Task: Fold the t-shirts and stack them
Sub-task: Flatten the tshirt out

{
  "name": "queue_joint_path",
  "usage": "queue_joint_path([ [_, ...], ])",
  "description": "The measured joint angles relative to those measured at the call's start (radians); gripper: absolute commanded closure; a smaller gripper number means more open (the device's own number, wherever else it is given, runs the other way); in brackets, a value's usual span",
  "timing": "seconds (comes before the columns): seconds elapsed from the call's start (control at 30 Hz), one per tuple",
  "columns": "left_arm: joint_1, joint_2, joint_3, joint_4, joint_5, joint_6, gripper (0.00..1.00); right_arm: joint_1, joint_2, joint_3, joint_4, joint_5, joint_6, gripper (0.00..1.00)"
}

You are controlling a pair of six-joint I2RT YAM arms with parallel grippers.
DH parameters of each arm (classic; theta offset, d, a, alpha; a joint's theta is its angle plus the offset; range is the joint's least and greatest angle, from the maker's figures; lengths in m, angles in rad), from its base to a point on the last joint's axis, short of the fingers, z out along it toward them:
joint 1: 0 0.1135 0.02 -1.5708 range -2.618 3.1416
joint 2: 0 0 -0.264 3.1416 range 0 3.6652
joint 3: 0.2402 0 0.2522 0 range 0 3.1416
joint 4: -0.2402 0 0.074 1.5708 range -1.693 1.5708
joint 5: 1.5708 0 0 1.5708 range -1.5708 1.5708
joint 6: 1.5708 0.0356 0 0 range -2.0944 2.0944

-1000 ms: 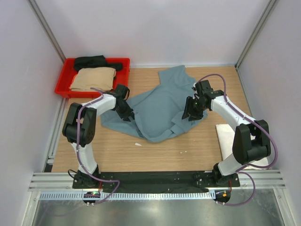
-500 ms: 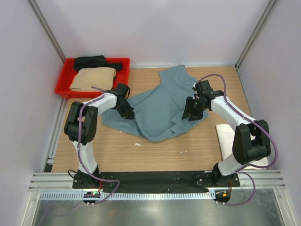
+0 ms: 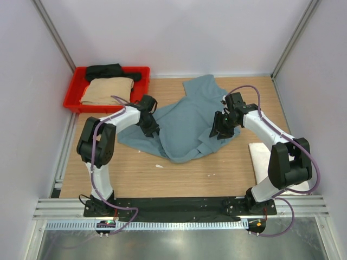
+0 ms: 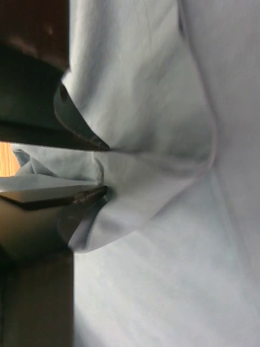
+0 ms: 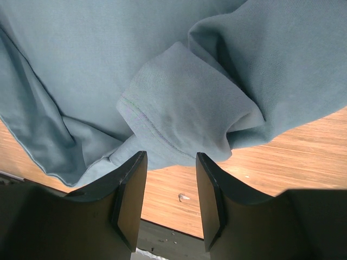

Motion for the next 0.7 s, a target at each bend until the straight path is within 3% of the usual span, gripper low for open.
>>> queue_joint_path([
  [0.13, -0.038, 0.001, 0.024, -0.011, -0.024, 0.015, 0.62, 0.0, 0.0, 0.0, 0.0, -0.002, -0.002, 0.53],
  [0.33, -0.034, 0.03, 0.04, -0.03, -0.031, 0.031, 0.71, 0.0, 0.0, 0.0, 0.0, -0.008, -0.005, 0.53],
  [0.63, -0.021, 0.045, 0.061, -0.04, -0.043, 0.049, 0.71, 0.0, 0.0, 0.0, 0.001, -0.012, -0.01, 0.53],
  [0.7, -0.015, 0.045, 0.061, -0.037, -0.043, 0.055, 0.75, 0.0, 0.001, 0.0, 0.001, -0.013, -0.012, 0.53],
])
